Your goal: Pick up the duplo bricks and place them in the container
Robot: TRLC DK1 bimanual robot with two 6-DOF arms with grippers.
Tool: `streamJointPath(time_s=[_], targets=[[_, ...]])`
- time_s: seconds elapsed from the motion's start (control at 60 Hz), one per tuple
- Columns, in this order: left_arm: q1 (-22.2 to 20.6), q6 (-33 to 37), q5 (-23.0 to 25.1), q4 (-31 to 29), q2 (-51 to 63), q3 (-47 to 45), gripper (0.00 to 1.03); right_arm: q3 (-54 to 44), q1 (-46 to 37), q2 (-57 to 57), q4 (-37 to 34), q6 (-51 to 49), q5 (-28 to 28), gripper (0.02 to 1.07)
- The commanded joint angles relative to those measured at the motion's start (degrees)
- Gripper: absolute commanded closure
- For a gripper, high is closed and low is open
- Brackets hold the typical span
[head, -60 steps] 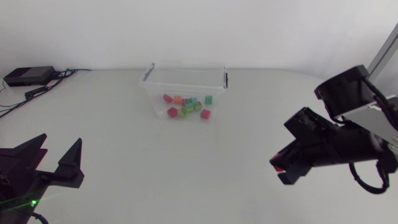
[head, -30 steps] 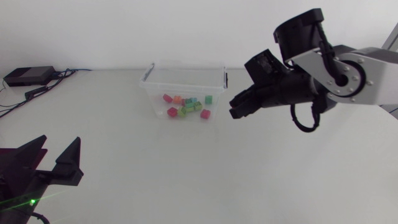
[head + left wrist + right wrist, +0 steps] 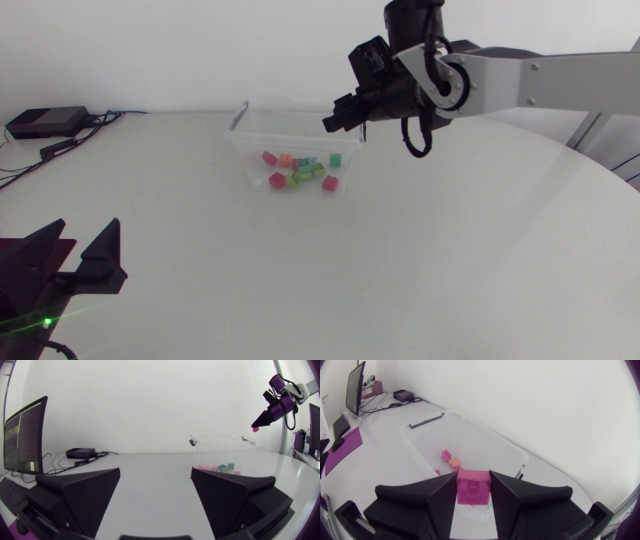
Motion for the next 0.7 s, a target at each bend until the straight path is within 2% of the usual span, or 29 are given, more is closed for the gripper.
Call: streamJointPath(time_s=[0.0, 0.4, 0.467, 0.517, 0.683], targets=[[0.7, -1.7, -0.2, -0.7, -0.5, -0.8, 0.04, 4.2, 0.4, 4.2, 1.7, 1.0, 0.7, 0.97], [1.0, -1.6, -0.2, -0.5, -0.6, -0.8, 0.04, 14.7, 0.2, 18.9, 9.3, 0.9, 2.8, 0.97], [1.0, -1.6, -0.2, -0.5, -0.6, -0.8, 0.04, 15.3, 0.2, 20.7, 11.0, 0.7, 3.4, 0.95], [1.0, -1.6, -0.2, -0.5, -0.6, -0.8, 0.04, 15.7, 0.1, 21.7, 12.0, 0.7, 4.1, 0.90], [0.8, -1.6, -0.2, -0.6, -0.6, -0.8, 0.04, 16.4, -0.3, 22.4, 13.3, 0.9, 4.5, 0.89]])
